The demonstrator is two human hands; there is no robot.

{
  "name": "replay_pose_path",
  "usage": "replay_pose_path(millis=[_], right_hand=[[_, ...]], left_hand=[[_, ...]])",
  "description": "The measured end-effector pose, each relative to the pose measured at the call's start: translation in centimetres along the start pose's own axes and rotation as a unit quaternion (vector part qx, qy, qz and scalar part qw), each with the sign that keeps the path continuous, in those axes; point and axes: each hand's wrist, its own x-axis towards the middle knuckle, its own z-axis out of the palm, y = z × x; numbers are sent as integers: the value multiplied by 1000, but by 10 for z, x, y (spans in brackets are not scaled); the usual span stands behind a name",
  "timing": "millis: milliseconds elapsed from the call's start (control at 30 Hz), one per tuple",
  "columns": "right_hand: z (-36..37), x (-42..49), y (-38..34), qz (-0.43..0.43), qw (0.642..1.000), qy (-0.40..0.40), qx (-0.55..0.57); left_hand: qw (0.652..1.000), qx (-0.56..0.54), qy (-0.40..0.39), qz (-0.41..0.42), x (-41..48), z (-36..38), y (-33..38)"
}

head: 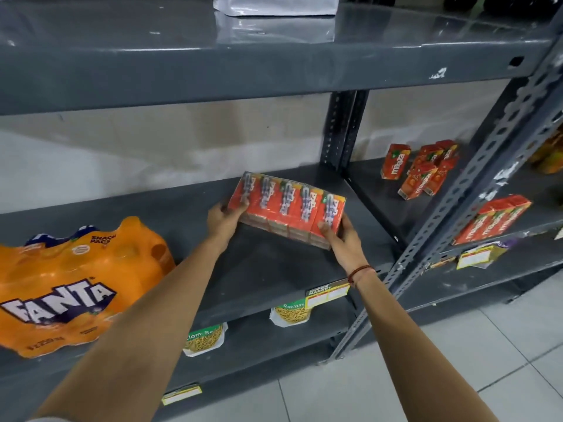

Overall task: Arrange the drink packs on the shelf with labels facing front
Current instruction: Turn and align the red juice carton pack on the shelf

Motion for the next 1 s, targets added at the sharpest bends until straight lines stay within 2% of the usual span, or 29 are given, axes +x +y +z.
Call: replay_pose_path(millis=[133, 267, 367, 467, 567, 667, 733, 800, 900, 1000], right_hand=[[-9, -17, 11, -62, 997, -33, -35], [-5, -30, 23, -73, 995, 16, -63], [2, -35, 22, -64, 996, 30, -54], [2, -37, 13, -38, 998, 40, 16], [-2, -32, -3, 8, 987, 78, 138], [-9, -17, -23, 41, 983, 29, 179], [-11, -11, -30, 42, 982, -8, 182], [-11, -11, -33, 33, 989, -20, 145], [-10, -23, -28, 22, 994, 6, 111], [-9, -40, -24, 18, 987, 95, 129]], left_hand=[[999, 32, -14, 41, -26, -29, -21], [984, 145, 7, 100, -56, -38, -38], [981, 165, 19, 95, -73, -34, -37], [980, 179, 57, 72, -95, -23, -29], [981, 119, 93, 124, -140, 0, -29], [987, 92, -18, 128, -173, 36, -27], [988, 38, -133, 72, -178, 55, -18], [974, -20, -227, -1, -175, 69, -9], [961, -9, -276, -15, -170, 81, -9], [966, 11, -258, 17, -166, 78, -12]])
